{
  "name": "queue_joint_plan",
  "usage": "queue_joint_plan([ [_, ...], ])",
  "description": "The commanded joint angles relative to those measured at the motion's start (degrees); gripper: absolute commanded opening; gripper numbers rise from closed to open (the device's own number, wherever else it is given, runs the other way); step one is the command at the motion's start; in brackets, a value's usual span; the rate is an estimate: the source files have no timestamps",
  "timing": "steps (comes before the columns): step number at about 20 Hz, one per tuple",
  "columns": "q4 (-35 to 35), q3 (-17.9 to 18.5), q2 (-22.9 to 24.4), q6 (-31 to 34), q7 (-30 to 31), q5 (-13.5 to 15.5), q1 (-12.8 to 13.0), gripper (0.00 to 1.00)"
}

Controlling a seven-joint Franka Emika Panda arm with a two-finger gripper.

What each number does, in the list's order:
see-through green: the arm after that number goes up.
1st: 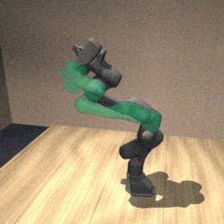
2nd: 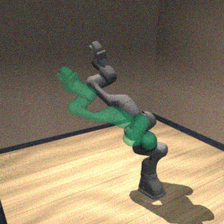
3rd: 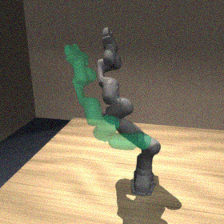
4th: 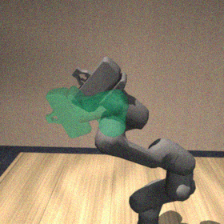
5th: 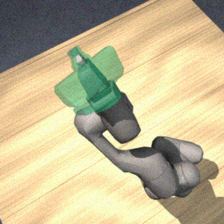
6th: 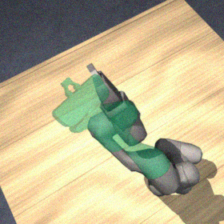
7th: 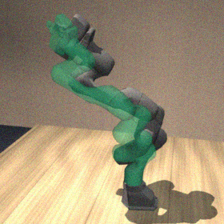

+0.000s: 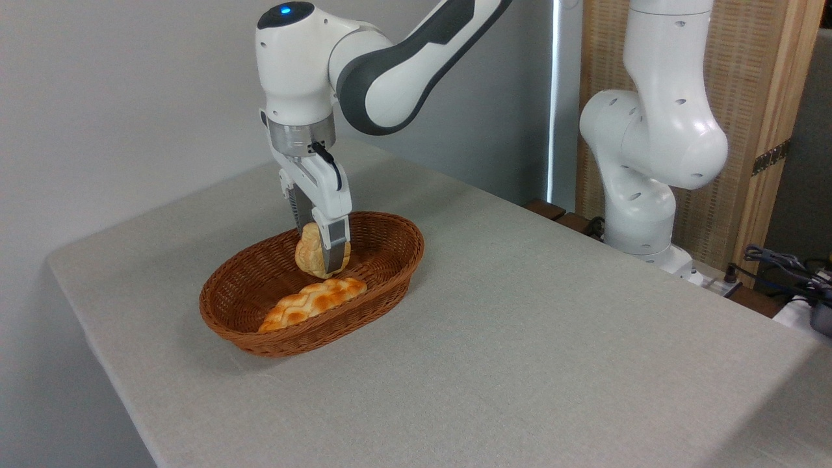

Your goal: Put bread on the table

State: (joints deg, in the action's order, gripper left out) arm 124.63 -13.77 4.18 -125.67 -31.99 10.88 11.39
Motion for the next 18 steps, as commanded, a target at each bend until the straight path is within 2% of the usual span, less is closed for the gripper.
queue_joint_plan([
  [1, 0.3, 0.4, 0.3, -1.2, -0.2, -0.5, 0.2, 0.34],
  [8, -0.1, 1.0, 0.9, -0.5, -0.3, -0.6, -0.2, 0.34],
  [12, -0.7, 1.3, 1.0, 2.1, -0.6, -0.6, -0.4, 0.34],
  [13, -0.7, 1.3, 1.0, 2.0, -0.6, -0.6, -0.4, 0.32],
  [14, -0.7, 1.3, 1.0, 2.1, -0.6, -0.6, -0.4, 0.26],
  [18, -0.7, 1.3, 0.7, 2.0, -0.7, -0.6, -0.4, 0.16],
])
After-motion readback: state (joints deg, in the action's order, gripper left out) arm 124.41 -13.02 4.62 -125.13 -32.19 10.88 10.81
